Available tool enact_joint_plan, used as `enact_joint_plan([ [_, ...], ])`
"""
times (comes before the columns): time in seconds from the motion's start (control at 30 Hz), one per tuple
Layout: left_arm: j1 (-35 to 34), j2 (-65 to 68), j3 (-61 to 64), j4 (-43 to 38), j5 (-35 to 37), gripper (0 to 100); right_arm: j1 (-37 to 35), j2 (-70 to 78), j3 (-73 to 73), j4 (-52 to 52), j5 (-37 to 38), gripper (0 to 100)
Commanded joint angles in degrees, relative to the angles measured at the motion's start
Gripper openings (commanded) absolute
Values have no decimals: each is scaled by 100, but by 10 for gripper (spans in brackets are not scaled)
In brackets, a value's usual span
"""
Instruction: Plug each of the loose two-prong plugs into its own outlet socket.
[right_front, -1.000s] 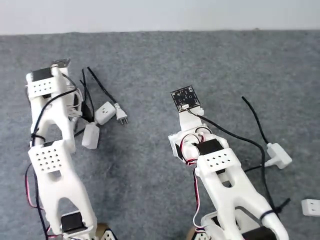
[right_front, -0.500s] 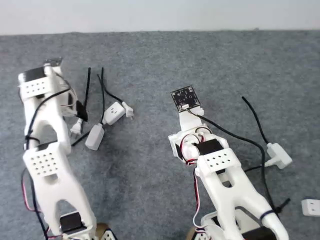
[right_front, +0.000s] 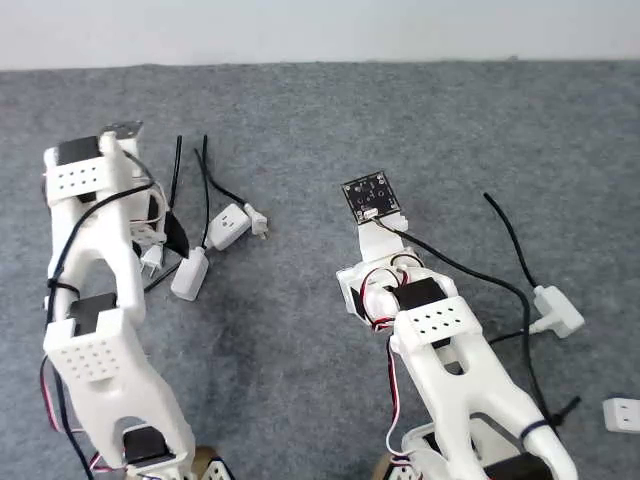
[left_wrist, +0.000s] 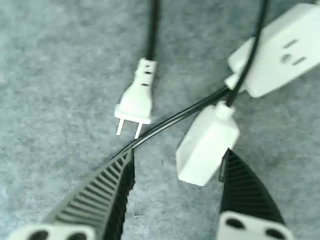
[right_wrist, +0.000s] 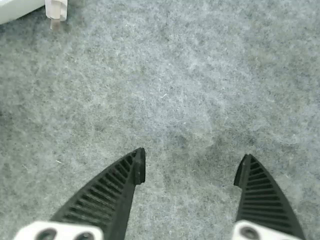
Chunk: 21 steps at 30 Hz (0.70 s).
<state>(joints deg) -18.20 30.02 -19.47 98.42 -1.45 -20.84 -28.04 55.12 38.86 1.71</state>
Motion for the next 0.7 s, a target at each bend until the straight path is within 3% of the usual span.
enact_joint_plan([
  [0.0,62,-308,4,-325,-149,272,66,-40,-149,31,-53,292],
  [0.33,343,-211,22,211,-105,272,75,-48,-149,22,-53,292],
  [0.67,431,-809,444,105,9,272,75,-66,-149,40,-53,292],
])
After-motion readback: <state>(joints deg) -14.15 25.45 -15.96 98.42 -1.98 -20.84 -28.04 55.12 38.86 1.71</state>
